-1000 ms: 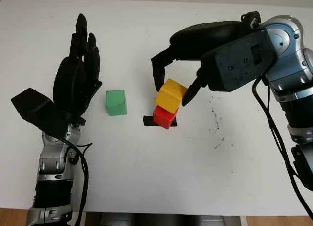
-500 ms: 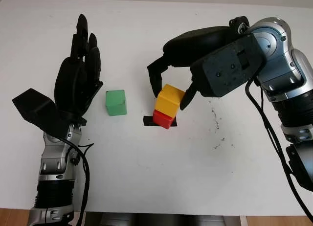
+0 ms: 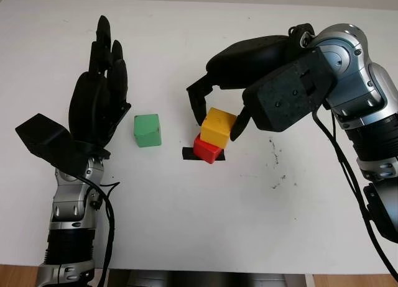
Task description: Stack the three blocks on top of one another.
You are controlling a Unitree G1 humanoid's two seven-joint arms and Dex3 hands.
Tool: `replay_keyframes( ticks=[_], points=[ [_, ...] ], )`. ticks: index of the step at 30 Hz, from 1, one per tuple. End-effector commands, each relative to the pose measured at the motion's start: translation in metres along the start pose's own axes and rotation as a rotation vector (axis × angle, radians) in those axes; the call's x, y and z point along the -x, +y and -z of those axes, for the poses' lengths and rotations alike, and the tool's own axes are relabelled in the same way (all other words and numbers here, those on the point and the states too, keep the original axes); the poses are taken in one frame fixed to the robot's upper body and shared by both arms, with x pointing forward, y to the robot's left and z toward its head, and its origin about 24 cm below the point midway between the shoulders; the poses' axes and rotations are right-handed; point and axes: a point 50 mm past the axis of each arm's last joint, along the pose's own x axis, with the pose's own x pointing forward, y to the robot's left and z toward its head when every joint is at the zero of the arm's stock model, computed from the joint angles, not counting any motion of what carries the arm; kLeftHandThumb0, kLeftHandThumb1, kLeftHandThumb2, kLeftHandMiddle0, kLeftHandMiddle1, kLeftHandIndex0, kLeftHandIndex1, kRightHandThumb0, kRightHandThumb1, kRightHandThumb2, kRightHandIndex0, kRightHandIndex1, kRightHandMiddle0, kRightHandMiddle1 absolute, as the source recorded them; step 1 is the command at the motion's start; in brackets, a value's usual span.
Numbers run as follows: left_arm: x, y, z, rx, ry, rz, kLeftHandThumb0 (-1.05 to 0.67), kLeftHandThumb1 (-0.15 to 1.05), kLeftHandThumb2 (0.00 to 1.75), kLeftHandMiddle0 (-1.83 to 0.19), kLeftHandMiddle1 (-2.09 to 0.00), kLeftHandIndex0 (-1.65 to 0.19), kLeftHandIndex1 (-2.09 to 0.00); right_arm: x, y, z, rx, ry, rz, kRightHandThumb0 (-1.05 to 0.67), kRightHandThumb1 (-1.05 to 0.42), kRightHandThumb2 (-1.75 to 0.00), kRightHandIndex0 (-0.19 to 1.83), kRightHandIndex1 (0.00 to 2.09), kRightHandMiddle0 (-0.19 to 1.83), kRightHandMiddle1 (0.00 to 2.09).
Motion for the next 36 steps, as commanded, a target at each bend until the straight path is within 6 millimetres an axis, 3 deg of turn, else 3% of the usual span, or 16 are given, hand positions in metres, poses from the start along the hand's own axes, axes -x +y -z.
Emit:
replay_keyframes(
  ticks=[1, 23, 36],
  points=[
    [0.0030, 0.0005, 0.0021, 0.001, 0.003, -0.003, -0.81, 1.05, 0.56, 0.19, 0.00, 0.19, 0.00, 0.0018, -0.0039, -0.0017, 0.008, -0.015, 0.022, -0.44, -0.95, -0.06, 0.42, 0.05, 0.42, 1.44],
    [0.0033, -0.0031, 0.0028, -0.001, 0.001, -0.012, -0.81, 1.05, 0.56, 0.19, 0.00, 0.19, 0.00, -0.0021, -0.0131, -0.0103, -0.005, -0.015, 0.041, -0.42, -0.95, -0.05, 0.39, 0.04, 0.39, 1.47],
    [0.0044, -0.0038, 0.0023, -0.003, 0.004, -0.014, -0.81, 1.05, 0.56, 0.19, 0.00, 0.19, 0.00, -0.0033, -0.0064, -0.0090, 0.000, 0.000, 0.011, -0.44, -0.94, -0.05, 0.39, 0.04, 0.41, 1.46]
  ],
)
